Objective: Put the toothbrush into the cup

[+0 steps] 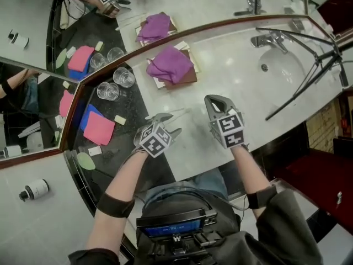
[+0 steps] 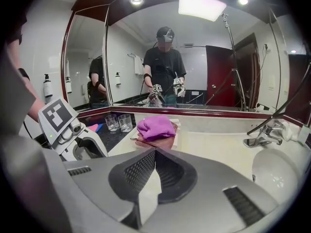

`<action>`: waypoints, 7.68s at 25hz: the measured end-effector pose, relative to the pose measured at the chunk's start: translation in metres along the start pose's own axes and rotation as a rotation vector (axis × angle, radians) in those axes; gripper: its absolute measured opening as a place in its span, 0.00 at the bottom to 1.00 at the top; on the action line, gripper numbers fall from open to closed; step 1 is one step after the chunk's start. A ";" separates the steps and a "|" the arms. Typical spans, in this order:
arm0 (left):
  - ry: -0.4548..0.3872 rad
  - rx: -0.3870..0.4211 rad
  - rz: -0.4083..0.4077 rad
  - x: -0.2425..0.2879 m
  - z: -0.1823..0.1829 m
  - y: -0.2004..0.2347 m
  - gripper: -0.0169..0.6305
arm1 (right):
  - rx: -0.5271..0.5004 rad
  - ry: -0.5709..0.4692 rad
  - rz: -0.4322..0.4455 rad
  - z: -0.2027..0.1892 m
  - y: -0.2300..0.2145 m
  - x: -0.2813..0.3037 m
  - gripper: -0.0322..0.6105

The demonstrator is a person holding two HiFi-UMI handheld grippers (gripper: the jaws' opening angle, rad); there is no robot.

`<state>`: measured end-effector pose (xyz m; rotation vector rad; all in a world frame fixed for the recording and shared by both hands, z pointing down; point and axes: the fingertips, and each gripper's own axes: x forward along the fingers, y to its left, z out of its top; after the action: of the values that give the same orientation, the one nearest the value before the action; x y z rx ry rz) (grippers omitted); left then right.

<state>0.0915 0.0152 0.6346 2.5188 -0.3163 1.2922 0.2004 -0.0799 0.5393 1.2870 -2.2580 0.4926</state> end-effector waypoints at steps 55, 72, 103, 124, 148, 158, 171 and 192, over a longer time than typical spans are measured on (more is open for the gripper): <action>-0.297 -0.158 0.186 -0.041 0.060 0.023 0.05 | 0.049 0.073 -0.059 -0.070 -0.050 -0.014 0.07; -0.686 -0.351 0.541 -0.175 0.024 0.062 0.05 | -0.080 0.031 0.147 -0.001 0.053 0.014 0.07; -0.844 -0.476 0.886 -0.273 -0.096 0.293 0.05 | -0.358 0.078 0.725 0.031 0.357 0.146 0.07; -0.902 -0.486 0.884 -0.278 -0.098 0.307 0.05 | -0.345 0.104 0.724 0.023 0.364 0.155 0.07; -0.791 -0.637 0.834 -0.232 -0.140 0.293 0.27 | -0.329 0.126 0.710 0.008 0.358 0.154 0.07; -0.766 -0.611 0.842 -0.254 -0.135 0.245 0.18 | -0.341 0.126 0.681 0.011 0.347 0.135 0.07; -0.714 -0.648 0.870 -0.295 -0.138 0.124 0.03 | -0.374 0.120 0.584 0.018 0.304 0.078 0.07; -0.669 -0.658 0.804 -0.279 -0.133 0.020 0.03 | -0.348 0.178 0.395 -0.037 0.203 0.011 0.08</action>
<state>-0.1750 0.0609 0.4840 2.1618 -1.7008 0.3171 0.0276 0.0313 0.5623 0.6056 -2.3182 0.3126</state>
